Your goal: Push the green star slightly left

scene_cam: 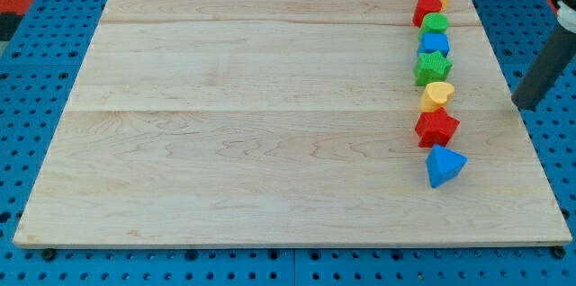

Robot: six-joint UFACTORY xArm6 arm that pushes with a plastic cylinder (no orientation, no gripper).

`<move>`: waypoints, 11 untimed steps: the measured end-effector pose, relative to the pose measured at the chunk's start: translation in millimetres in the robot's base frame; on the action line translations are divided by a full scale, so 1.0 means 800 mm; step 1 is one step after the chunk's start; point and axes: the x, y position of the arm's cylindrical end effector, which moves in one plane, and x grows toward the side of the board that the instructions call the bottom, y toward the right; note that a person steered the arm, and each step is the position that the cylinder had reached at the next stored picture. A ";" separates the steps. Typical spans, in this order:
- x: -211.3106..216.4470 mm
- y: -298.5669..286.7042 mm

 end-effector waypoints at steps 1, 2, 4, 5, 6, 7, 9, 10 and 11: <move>-0.008 -0.006; -0.010 -0.049; -0.017 -0.076; -0.033 -0.034; -0.057 -0.060; -0.052 -0.136; -0.066 -0.249; -0.068 -0.226; -0.049 -0.209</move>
